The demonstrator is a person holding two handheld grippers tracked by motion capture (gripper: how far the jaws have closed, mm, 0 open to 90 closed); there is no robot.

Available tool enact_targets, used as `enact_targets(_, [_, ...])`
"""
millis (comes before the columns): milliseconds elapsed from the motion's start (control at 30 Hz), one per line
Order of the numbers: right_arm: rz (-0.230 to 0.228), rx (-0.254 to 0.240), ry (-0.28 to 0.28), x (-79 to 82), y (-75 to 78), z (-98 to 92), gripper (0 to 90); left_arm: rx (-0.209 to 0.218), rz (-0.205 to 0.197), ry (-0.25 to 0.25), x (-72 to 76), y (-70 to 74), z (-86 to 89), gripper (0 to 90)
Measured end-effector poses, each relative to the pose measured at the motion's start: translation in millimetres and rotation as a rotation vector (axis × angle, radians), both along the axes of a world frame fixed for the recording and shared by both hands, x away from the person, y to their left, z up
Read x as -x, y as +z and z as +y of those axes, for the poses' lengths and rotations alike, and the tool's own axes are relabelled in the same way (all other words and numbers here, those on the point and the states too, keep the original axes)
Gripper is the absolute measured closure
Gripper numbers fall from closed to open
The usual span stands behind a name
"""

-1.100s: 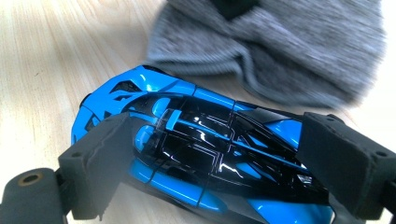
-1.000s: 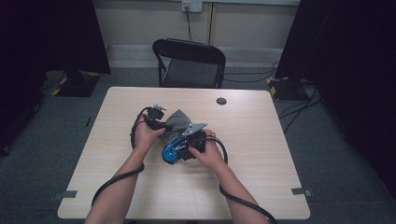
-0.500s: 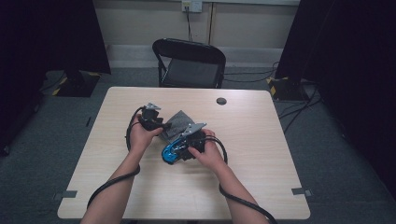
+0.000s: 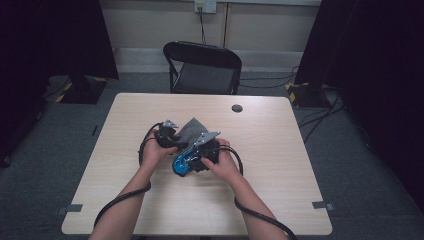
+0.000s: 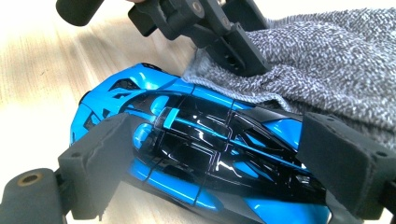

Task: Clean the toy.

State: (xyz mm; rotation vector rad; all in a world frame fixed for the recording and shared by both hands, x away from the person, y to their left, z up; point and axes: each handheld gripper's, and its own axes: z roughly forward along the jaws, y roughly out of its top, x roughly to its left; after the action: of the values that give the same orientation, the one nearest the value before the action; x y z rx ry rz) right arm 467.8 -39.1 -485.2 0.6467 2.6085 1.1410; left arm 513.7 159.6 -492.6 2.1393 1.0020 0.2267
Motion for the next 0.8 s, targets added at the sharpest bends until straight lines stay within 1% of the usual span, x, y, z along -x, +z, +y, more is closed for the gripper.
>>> enact_targets(33, [0.0,0.0,0.0,-0.1,0.0,-0.1,10.2,-0.008,0.011,-0.021,-0.5,1.5,-3.5,63.9])
enact_targets(67, [0.0,0.0,0.0,-0.1,0.0,-0.1,10.2,-0.021,0.003,-0.043,-0.9,2.0,-7.7,65.6])
enact_targets(100, [0.001,0.001,0.0,-0.1,0.1,0.0,10.2,-0.052,-0.02,-0.071,-1.0,2.6,-11.2,67.0])
enact_targets(133, [0.002,0.002,0.001,-0.2,0.3,0.1,10.2,-0.074,-0.023,-0.088,-1.1,3.9,-12.9,68.8])
enact_targets(167, [0.003,0.003,0.0,-0.2,0.3,0.1,10.2,-0.084,-0.022,-0.09,-0.9,5.0,-14.5,70.5])
enact_targets(200, [0.003,0.003,0.0,-0.2,0.3,0.1,10.2,-0.096,-0.031,-0.113,-0.8,5.9,-14.4,71.6])
enact_targets(233, [0.002,0.002,0.001,-0.2,0.2,0.0,10.2,-0.105,-0.036,-0.126,-0.5,6.5,-13.9,72.5])
enact_targets(267, [0.001,0.002,0.0,-0.2,0.2,0.0,10.2,-0.106,-0.034,-0.139,0.2,7.1,-12.8,73.3])
enact_targets(300, [0.0,0.0,-0.001,-0.1,0.0,-0.1,10.2,-0.095,-0.034,-0.138,0.8,6.9,-11.6,73.8])
enact_targets(367, [0.0,0.0,0.0,0.1,-0.1,-0.1,10.2,-0.094,-0.034,-0.15,2.4,7.6,-8.1,74.2])
enact_targets(433, [0.002,0.002,0.003,0.0,0.2,0.3,10.2,-0.087,-0.025,-0.157,4.0,8.1,-5.1,74.7])
enact_targets(467, [0.004,0.005,0.003,0.1,0.5,0.6,10.3,-0.092,-0.025,-0.164,4.4,8.8,-3.3,74.7])
enact_targets(500, [0.004,0.006,0.006,0.3,0.5,1.0,10.3,-0.092,-0.02,-0.159,5.2,9.2,-1.8,74.8])
enact_targets(533, [0.003,0.004,0.006,0.5,0.4,1.3,10.3,-0.096,-0.011,-0.169,5.6,10.1,0.1,74.9])
enact_targets(733, [0.006,0.003,0.007,2.2,0.5,3.7,10.3,-0.109,-0.007,-0.196,10.5,13.9,9.9,75.2])
enact_targets(800, [0.008,0.008,0.009,2.5,1.0,4.8,10.3,-0.115,0.005,-0.204,11.0,15.5,14.2,75.1])
